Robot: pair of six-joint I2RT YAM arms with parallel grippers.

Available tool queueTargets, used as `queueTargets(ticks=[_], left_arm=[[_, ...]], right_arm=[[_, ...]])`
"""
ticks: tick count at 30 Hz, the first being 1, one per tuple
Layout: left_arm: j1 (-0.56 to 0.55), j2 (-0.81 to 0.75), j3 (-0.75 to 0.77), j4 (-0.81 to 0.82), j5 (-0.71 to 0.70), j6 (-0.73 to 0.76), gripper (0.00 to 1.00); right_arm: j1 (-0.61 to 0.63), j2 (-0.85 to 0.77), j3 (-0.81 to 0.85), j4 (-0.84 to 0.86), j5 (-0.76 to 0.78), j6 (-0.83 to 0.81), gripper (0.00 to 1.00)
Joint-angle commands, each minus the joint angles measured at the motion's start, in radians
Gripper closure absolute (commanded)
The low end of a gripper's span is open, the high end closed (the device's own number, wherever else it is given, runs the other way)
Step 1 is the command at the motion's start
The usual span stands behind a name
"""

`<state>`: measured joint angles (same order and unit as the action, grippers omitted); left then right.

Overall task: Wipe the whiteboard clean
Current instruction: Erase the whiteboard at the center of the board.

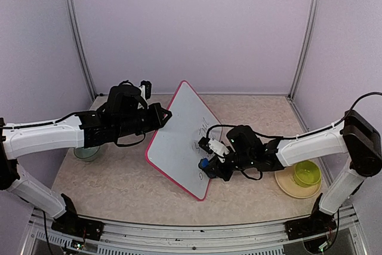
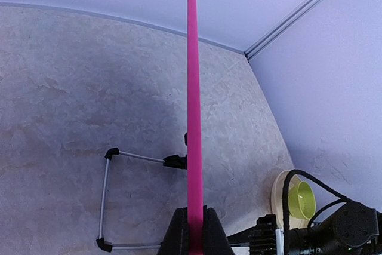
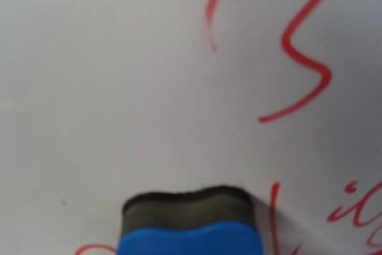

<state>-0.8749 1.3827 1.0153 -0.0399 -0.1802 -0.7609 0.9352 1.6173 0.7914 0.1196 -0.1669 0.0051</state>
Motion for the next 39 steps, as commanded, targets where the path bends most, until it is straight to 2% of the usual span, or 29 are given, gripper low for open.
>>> queueTargets(ticks=[1,12,20,25,34,39], left_arm=[[-0.024,0.028,-0.037,-0.069,0.075,-0.009,1.0],[-0.032,0.038,-0.031,-0.069,0.076,-0.009,1.0],[-0.03,0.035,-0.042,-0.069,0.076,-0.01,1.0],[-0.03,0.041,-0.035,-0.069,0.078,-0.005,1.0],[-0.026,0.045,-0.032,-0.08,0.081,0.0,1.0],[-0.026,0.05,-0.025,-0.076,0.083,-0.003,1.0]], right_arm=[[-0.002,0.015,-0.006,-0.082,0.012,0.004,1.0],[-0.008,0.086,0.298,-0.185,0.038,-0.065,1.0],[-0.02,0.127,0.416,-0.22,0.035,-0.086,1.0],[-0.023,0.121,0.39,-0.216,0.032,-0.084,1.0],[-0.063,0.069,0.161,-0.14,0.019,-0.05,1.0],[-0.094,0.021,0.091,-0.112,0.014,-0.018,1.0]])
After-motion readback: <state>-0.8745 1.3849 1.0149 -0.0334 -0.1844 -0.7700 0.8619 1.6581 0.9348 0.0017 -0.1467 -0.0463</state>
